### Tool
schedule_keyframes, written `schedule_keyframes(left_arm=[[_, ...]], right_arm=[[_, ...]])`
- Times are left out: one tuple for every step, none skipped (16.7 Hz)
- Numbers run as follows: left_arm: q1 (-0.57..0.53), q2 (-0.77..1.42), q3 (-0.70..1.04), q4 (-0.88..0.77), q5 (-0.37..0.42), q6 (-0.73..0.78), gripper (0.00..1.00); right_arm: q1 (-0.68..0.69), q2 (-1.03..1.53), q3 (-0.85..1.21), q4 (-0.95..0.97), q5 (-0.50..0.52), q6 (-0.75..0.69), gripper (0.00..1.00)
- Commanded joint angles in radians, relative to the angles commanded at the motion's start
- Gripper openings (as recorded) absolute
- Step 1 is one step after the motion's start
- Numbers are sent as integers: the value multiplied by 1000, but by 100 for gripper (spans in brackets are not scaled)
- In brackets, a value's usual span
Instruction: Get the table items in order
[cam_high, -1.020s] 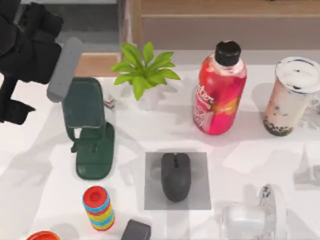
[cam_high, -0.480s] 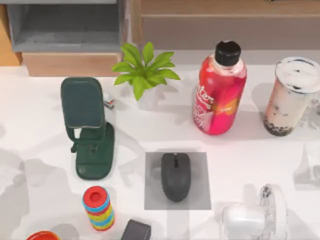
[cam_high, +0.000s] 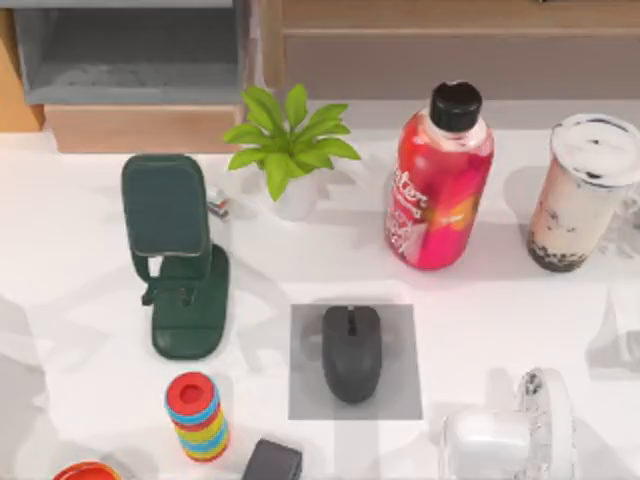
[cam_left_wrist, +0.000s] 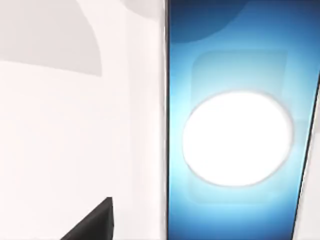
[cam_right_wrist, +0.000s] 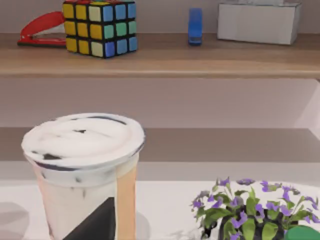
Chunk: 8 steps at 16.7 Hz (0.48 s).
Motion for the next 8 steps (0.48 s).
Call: schedule_keyframes(left_arm=[[-3,-4,2,-2,-1,1,100],[-3,-2,0,2,-1,1,100],[-2,6,-10,15,0,-1,100],[-1,19,-24,38,0,-1,100],[0,35,-42,72,0,-1,100],[0,54,-62,116,0,0,100],[0,74,-83,167,0,1,100],[0,94,-105,213,0,2,100]], right_arm=[[0,0,0,0,0,0,100],[0,0,0,0,0,0,100],[0,0,0,0,0,0,100],[0,0,0,0,0,0,100],[0,0,0,0,0,0,100],[0,0,0,0,0,0,100],[0,0,0,0,0,0,100],[0,0,0,0,0,0,100]])
